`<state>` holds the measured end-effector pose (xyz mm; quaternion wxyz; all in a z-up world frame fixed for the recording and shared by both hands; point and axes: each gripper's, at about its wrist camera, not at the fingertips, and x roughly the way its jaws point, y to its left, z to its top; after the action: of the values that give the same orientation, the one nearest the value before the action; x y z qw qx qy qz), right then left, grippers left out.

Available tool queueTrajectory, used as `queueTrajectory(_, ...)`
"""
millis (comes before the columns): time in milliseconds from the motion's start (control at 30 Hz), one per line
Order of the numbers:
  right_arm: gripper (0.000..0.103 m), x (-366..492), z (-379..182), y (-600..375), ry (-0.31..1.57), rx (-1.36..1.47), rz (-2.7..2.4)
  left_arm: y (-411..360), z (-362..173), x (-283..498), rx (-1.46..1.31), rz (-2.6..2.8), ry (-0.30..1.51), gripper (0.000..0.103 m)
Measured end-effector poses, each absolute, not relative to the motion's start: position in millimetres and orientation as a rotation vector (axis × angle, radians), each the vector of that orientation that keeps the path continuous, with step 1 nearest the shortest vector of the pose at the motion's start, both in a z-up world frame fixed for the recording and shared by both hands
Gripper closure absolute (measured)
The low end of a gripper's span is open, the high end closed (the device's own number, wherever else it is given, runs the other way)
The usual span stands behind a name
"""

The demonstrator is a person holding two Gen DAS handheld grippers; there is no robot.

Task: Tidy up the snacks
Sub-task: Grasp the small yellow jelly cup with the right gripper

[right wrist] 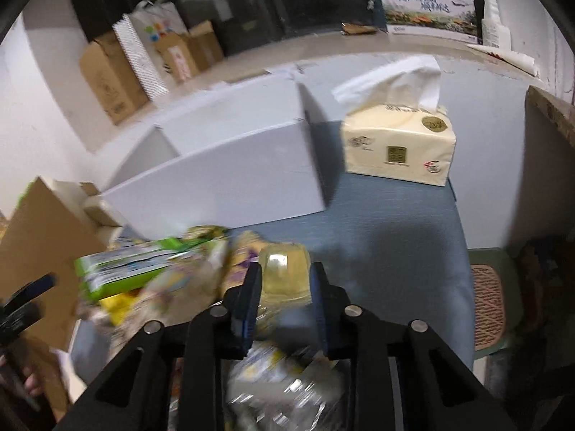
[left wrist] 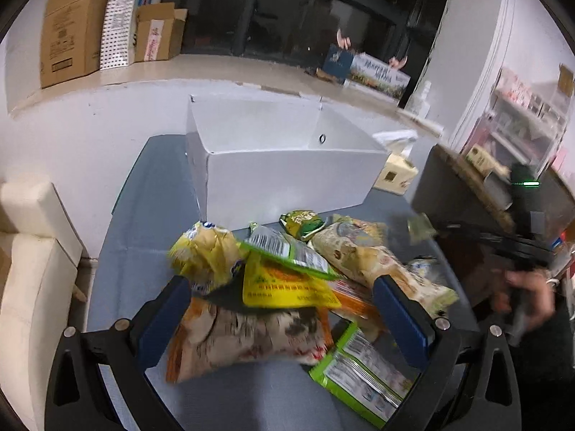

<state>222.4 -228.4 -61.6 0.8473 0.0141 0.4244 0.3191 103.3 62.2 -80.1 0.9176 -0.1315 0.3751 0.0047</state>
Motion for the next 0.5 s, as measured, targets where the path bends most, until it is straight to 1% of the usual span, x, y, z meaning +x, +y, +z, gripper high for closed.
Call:
queueTrajectory(33, 0.103, 218.0, -56.2, -228.1, 0.878, 0.04, 0.684, 60.6, -83.1, 111.7, -0.253, 0.011, 0.778, 0.0)
queueTrajectory(100, 0.103, 198.4, -43.5, -227.3, 0.853, 0.001, 0.702, 56.7, -93.1, 131.4, -0.214, 0.022, 0.824, 0.0)
queueTrajectory(200, 0.103, 196.9, -54.7, -220.0, 0.866, -0.097, 0.656, 51.9, -100.2, 143.7, -0.193, 0.023, 0.838, 0.0)
queueTrajectory(267, 0.101, 204.2, -63.9, -227.2, 0.898, -0.064, 0.626, 48.4, -98.7, 144.8, -0.179, 0.02, 0.833, 0.0)
queueTrajectory(300, 0.086, 206.9, -66.7, -232.9, 0.902, -0.031, 0.623, 46.5, -98.2, 144.9, -0.167, 0.021, 0.83, 0.0)
queueTrajectory(333, 0.041, 208.9, -69.6, -234.5, 0.905, -0.032, 0.625, 45.9, -98.2, 145.2, -0.165, 0.021, 0.832, 0.0)
queueTrajectory(367, 0.02, 212.0, -72.1, -235.4, 0.901, -0.057, 0.599, 45.7, -97.6, 145.1, -0.168, 0.021, 0.834, 0.0)
queueTrajectory(400, 0.007, 214.8, -72.6, -237.0, 0.886, -0.068, 0.57, 45.6, -97.0, 143.8, -0.171, 0.018, 0.83, 0.0)
queueTrajectory(500, 0.007, 235.3, -74.9, -239.2, 0.865, -0.091, 0.55, 45.5, -94.2, 136.0, -0.185, 0.012, 0.816, 0.0)
